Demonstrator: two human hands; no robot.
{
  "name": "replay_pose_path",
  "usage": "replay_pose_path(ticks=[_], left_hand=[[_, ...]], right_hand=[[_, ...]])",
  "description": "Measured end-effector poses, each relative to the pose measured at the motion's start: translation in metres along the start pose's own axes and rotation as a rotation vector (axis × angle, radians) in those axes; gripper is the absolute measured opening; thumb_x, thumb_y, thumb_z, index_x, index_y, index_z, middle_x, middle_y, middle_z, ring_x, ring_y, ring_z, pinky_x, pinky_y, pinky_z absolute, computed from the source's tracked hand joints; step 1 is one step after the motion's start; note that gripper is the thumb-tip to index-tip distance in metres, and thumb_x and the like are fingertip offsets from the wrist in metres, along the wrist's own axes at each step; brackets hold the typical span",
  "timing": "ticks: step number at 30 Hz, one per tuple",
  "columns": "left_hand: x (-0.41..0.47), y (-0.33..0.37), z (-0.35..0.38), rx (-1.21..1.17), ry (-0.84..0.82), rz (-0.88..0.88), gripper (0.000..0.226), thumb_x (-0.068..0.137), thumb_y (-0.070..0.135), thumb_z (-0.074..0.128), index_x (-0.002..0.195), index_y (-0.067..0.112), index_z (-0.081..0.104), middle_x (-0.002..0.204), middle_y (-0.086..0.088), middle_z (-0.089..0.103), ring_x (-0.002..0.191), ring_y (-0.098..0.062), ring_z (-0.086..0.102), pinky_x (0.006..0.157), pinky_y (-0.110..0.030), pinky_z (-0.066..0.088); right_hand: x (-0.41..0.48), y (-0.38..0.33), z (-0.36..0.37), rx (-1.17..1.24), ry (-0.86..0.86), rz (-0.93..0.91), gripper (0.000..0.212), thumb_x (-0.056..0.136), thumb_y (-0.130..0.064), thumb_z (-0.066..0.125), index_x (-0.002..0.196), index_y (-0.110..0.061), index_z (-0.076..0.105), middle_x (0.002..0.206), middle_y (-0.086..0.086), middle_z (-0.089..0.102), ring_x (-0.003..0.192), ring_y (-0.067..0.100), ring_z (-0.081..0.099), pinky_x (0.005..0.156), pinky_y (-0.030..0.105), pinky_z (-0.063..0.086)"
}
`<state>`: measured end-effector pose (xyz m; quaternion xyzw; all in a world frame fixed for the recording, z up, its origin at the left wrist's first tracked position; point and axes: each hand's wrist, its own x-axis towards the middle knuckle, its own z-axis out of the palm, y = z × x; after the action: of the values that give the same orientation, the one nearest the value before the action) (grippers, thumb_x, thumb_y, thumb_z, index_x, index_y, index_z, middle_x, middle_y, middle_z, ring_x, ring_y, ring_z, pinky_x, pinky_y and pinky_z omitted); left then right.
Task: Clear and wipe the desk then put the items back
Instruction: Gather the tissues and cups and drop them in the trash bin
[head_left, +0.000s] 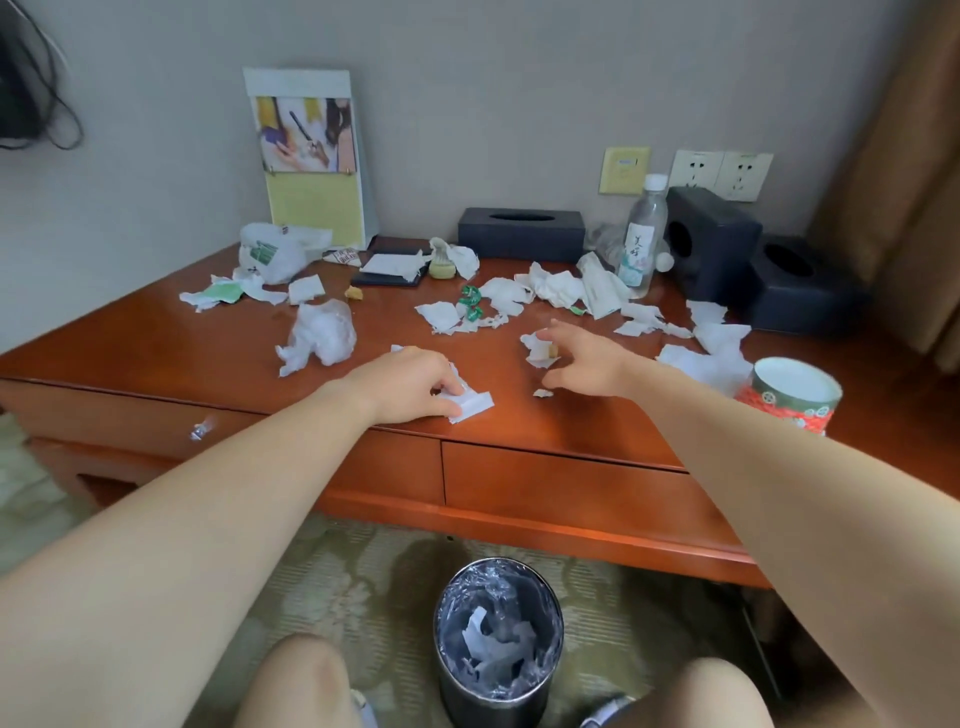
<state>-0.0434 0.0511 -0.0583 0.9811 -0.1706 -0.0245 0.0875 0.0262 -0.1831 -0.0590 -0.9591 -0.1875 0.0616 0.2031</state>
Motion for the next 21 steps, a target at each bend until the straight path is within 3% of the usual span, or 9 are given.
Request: replay_pose_path(ticks=[4, 8, 16, 21], left_hand=[[0.016, -0.001, 0.004, -0.003, 0.068, -0.018, 0.029, 0.093, 0.030, 0.062, 0.119, 0.018, 0.069, 0.129, 0.002, 0.060, 0.108, -0.017, 0.056, 0.085, -0.031, 0.043], [0.029, 0.001, 0.009, -0.013, 0.099, -0.034, 0.029, 0.094, 0.029, 0.060, 0.121, 0.020, 0.067, 0.130, 0.000, 0.059, 0.110, -0.018, 0.056, 0.086, -0.030, 0.042], [0.033, 0.007, 0.012, -0.030, 0.137, -0.045, 0.024, 0.095, 0.026, 0.059, 0.115, 0.020, 0.069, 0.120, -0.001, 0.061, 0.106, -0.018, 0.057, 0.085, -0.031, 0.041], [0.026, 0.013, 0.015, -0.045, 0.150, -0.038, 0.021, 0.095, 0.022, 0.058, 0.111, 0.019, 0.070, 0.113, -0.001, 0.061, 0.102, -0.020, 0.057, 0.087, -0.036, 0.046]], right_hand=[[0.011, 0.009, 0.003, -0.004, -0.135, 0.036, 0.077, 0.087, -0.038, 0.067, 0.152, -0.031, 0.025, 0.161, -0.004, 0.017, 0.145, 0.024, 0.024, 0.117, 0.038, 0.023], [0.014, 0.017, 0.005, -0.002, -0.068, -0.004, 0.063, 0.087, -0.040, 0.067, 0.144, -0.027, 0.042, 0.152, -0.001, 0.038, 0.139, 0.021, 0.035, 0.112, 0.033, 0.028], [0.005, 0.022, 0.008, -0.064, 0.132, -0.104, 0.022, 0.094, -0.021, 0.061, 0.114, -0.023, 0.069, 0.122, 0.002, 0.062, 0.106, 0.020, 0.058, 0.095, 0.033, 0.047], [-0.008, 0.016, 0.011, -0.134, 0.180, -0.074, 0.019, 0.092, -0.013, 0.057, 0.102, -0.022, 0.070, 0.107, 0.004, 0.063, 0.097, 0.024, 0.060, 0.086, 0.038, 0.052]])
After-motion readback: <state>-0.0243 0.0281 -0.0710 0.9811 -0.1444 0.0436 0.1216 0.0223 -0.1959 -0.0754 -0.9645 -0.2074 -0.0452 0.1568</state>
